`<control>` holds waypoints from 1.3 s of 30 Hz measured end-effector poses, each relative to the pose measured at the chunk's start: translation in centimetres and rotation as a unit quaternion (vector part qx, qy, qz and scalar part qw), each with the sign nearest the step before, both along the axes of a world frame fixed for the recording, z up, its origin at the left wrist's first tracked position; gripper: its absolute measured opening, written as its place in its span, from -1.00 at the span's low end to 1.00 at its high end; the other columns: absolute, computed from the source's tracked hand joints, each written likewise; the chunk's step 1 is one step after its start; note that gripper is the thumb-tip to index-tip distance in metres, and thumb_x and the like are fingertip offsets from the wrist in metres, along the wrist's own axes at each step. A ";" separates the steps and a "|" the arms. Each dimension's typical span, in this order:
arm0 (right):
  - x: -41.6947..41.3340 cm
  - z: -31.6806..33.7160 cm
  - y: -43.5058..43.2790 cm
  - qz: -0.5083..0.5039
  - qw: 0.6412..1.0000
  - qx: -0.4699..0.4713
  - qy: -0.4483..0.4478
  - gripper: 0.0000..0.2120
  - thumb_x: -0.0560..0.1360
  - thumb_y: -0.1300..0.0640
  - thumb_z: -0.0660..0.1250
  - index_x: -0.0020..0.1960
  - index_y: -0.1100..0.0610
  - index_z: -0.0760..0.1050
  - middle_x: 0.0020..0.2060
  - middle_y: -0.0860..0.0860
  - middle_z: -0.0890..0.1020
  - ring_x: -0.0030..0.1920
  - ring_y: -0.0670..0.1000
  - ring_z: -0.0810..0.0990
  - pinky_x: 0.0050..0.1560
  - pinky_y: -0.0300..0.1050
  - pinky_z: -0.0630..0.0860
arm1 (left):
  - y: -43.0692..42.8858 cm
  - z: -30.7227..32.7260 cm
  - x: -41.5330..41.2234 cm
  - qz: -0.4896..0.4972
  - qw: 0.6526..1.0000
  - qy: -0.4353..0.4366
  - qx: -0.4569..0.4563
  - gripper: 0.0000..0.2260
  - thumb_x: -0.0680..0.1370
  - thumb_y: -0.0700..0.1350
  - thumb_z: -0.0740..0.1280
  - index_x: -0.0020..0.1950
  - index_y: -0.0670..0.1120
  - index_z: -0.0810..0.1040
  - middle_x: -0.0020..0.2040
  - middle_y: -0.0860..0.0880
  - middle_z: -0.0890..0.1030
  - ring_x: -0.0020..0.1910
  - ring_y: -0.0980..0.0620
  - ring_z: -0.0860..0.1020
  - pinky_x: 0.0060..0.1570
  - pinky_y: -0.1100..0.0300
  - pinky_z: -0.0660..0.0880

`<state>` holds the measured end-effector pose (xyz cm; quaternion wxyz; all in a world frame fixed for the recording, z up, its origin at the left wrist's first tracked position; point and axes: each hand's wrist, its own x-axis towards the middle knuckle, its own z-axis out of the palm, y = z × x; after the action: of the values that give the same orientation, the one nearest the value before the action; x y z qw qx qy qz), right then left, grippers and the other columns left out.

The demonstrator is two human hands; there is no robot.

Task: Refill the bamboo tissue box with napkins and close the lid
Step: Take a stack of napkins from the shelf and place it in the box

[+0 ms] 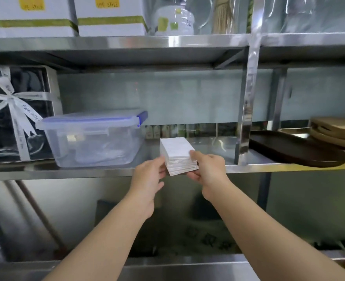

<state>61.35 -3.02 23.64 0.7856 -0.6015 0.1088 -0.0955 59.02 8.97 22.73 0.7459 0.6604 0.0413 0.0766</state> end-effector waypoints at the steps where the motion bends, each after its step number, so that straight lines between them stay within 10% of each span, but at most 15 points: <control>1: -0.2 0.0 -0.2 0.002 1.000 0.004 0.002 -0.82 0.50 0.16 0.35 0.03 0.20 0.44 0.01 0.13 0.57 0.03 0.14 0.58 0.00 -0.11 0.58 | 0.3 0.1 0.0 -0.007 0.998 0.042 -0.048 -0.77 0.58 0.02 0.24 0.11 -0.10 0.52 -0.05 -0.02 0.62 0.02 0.01 0.56 0.10 0.04 0.41; 11: -3.8 -2.0 -3.1 0.054 0.998 -0.012 0.026 -0.76 0.43 0.15 0.38 0.06 0.21 0.52 0.13 0.28 0.59 -0.17 0.09 0.47 -0.26 -0.17 0.45 | 2.4 -0.5 -0.4 -0.166 0.954 0.155 -0.195 -0.31 0.37 0.29 0.36 0.23 -0.25 0.47 0.10 -0.23 0.64 0.07 -0.18 0.61 -0.04 -0.07 0.54; 19: -7.6 -3.0 -5.8 0.178 0.984 -0.009 0.019 -0.93 0.47 0.26 0.32 -0.08 0.25 0.54 -0.16 0.17 0.60 -0.22 0.07 0.49 -0.24 -0.16 0.42 | 2.6 -1.3 -3.3 -0.171 0.953 0.182 -0.172 -0.33 0.37 0.31 0.33 0.17 -0.25 0.54 0.06 -0.23 0.65 0.08 -0.18 0.60 0.00 -0.07 0.53; 26: -10.9 -4.1 -7.3 0.204 0.976 -0.062 0.035 -0.76 0.47 0.20 0.31 0.00 0.38 0.55 -0.03 0.39 0.57 -0.05 0.18 0.53 0.02 0.04 0.42 | 3.4 -2.5 -7.8 -0.172 0.955 0.206 -0.127 -0.25 0.33 0.32 0.33 0.16 -0.33 0.54 0.05 -0.26 0.66 -0.03 -0.16 0.64 -0.05 -0.02 0.53; 39: -19.9 -1.6 -8.6 0.289 0.946 -0.137 0.058 -0.89 0.48 0.22 0.32 -0.15 0.24 0.60 -0.14 0.18 0.71 -0.15 0.09 0.67 -0.23 -0.22 0.56 | 3.2 0.0 -19.2 -0.248 0.943 0.220 0.039 -0.56 0.22 -0.03 0.50 0.04 -0.17 0.66 -0.08 -0.13 0.69 -0.10 -0.07 0.60 0.00 -0.02 0.48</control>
<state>41.50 -11.66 22.01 0.6820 -0.7134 -0.0383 0.1563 39.78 12.21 22.69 0.6871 0.6787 0.0364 -0.2568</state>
